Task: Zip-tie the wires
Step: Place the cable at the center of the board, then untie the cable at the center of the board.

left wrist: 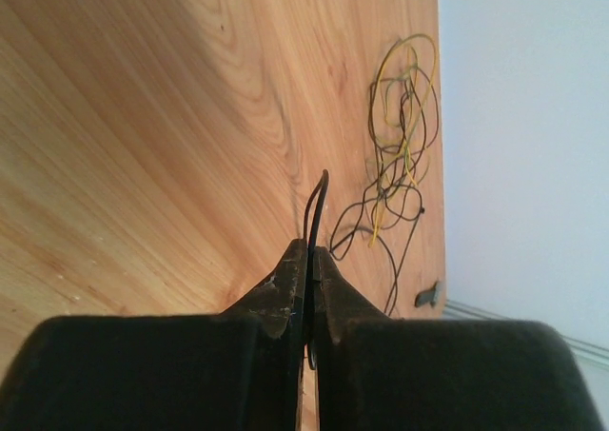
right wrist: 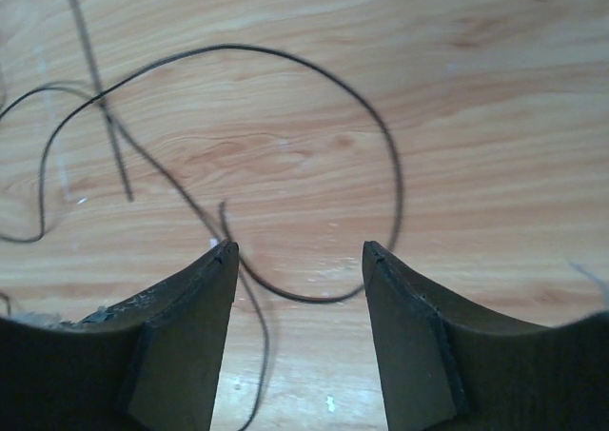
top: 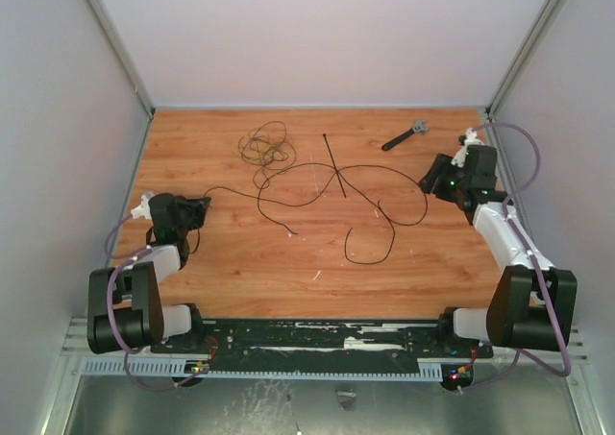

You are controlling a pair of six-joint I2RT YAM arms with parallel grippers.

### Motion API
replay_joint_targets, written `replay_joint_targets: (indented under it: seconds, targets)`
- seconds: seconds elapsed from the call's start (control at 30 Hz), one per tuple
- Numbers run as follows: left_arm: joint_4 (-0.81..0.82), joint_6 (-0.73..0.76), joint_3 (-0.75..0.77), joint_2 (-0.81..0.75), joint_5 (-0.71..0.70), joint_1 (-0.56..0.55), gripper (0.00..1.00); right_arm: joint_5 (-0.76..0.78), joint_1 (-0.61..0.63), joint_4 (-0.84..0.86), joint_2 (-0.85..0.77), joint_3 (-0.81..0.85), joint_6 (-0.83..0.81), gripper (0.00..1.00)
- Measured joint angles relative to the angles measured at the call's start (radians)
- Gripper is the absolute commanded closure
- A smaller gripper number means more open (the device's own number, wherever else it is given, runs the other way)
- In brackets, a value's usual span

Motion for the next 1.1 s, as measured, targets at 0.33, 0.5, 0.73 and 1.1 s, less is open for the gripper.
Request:
replay_joint_targets:
  seconds: [0.33,0.5,0.73,1.1]
  targets:
    - [-0.031,0.038,0.000,-0.036,-0.012,0.066,0.77,-0.045,0.185,0.002,0.114,0.052,-0.009,0.36]
    - [-0.027,0.056,0.000,-0.022,0.018,0.071,0.50,-0.073,0.295,0.012,0.191,0.097,0.007,0.33]
    - [-0.061,0.113,0.008,-0.025,0.039,0.073,0.03,-0.100,0.404,0.025,0.278,0.182,0.030,0.32]
    - [-0.346,0.270,0.087,-0.336,-0.075,0.074,0.02,-0.133,0.496,0.027,0.416,0.315,0.054,0.30]
